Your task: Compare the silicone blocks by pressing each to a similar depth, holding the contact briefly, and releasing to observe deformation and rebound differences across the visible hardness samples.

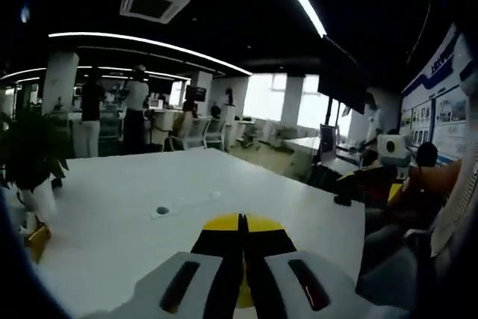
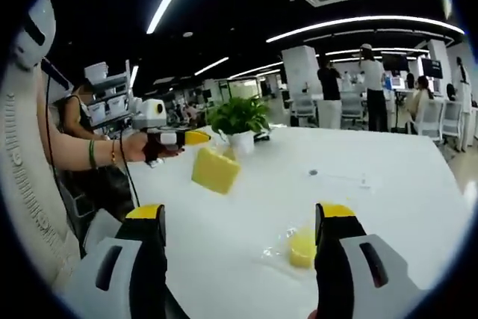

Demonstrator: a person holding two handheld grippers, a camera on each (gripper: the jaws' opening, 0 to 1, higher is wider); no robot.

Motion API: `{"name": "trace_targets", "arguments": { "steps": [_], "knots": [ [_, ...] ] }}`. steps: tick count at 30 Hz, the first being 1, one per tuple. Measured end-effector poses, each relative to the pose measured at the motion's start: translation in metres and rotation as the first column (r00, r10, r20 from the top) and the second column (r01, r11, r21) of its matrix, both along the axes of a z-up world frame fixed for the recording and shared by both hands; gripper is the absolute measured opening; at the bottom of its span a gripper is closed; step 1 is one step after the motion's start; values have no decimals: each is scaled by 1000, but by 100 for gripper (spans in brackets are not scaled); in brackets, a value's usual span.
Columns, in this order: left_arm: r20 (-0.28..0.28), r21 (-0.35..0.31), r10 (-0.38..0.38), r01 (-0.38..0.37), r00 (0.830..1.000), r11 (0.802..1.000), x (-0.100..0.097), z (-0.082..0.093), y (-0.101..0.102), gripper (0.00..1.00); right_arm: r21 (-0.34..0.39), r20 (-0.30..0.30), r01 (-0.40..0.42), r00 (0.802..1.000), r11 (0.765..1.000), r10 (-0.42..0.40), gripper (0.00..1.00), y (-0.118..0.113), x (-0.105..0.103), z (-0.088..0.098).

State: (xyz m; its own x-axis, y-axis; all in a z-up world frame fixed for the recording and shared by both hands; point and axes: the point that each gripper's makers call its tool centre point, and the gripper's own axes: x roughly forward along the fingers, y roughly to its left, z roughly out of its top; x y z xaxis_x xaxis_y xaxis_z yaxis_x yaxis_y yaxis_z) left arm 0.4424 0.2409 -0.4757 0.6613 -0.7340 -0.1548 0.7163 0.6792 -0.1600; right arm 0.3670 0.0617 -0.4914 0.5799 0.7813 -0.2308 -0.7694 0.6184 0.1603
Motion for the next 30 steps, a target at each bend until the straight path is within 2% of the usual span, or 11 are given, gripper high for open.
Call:
{"name": "trace_targets", "arguments": {
  "steps": [3,8,11,14,16,19,27,30],
  "knots": [
    [18,9,-31,31,999,999,-1,11,-9,0,-37,29,-49,998,998,50,75,0,9,12],
    [55,5,-82,82,995,997,-3,32,-22,0,-77,27,-133,990,988,135,77,10,21,27],
    [75,15,-118,117,990,993,-5,40,-31,0,-118,53,-179,981,977,186,78,18,32,35],
    [95,38,-158,155,983,987,-8,44,-41,0,-132,35,-231,971,964,238,74,29,38,40],
    [101,43,-185,182,978,982,-9,46,-47,0,-156,57,-271,958,950,283,71,38,42,43],
    [107,47,-207,203,972,978,-10,48,-54,0,-197,59,-308,944,931,325,73,51,49,42],
    [140,48,-250,245,958,968,-18,58,-65,0,-253,36,-413,900,875,435,74,84,56,35],
    [144,43,-269,266,952,963,-20,61,-68,0,-296,6,-466,872,834,489,75,96,54,26]
  ]
}}
